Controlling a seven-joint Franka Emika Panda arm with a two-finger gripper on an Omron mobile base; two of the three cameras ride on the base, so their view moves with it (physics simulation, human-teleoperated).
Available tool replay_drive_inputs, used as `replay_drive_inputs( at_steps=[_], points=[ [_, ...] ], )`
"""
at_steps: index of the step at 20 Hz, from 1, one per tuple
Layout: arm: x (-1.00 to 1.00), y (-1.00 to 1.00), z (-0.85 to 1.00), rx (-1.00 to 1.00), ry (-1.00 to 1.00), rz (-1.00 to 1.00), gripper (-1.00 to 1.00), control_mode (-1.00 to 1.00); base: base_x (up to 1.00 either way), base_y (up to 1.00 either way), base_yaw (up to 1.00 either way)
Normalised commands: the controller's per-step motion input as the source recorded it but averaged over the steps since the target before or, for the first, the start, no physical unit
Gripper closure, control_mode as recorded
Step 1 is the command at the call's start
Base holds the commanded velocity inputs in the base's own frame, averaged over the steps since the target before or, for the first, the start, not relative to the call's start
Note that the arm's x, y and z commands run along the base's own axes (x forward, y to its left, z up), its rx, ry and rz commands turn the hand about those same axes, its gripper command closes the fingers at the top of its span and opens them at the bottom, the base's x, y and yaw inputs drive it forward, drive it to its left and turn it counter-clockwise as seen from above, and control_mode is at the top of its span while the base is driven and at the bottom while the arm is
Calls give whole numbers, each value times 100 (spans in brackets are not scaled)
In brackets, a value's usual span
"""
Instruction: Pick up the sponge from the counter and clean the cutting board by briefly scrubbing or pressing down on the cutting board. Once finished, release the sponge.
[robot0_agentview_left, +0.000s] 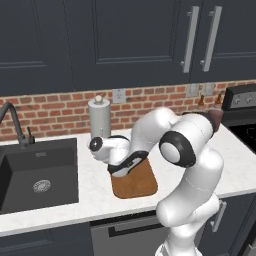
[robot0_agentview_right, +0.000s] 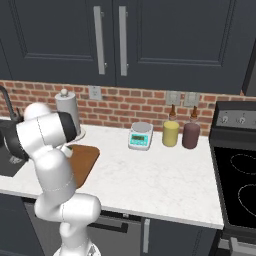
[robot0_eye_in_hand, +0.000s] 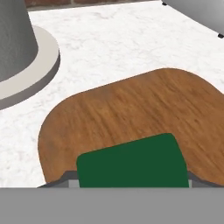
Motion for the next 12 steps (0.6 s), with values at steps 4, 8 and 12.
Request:
replay_drive_inputs(
  at_steps=[4, 8, 12],
  points=[
    [-42, 4, -8, 0, -3, 0, 100, -100, 0, 0, 0],
    [-47, 8, -10, 0, -2, 0, 100, -100, 0, 0, 0],
    [-48, 13, -13, -1, -1, 0, 100, -100, 0, 0, 0]
  ],
)
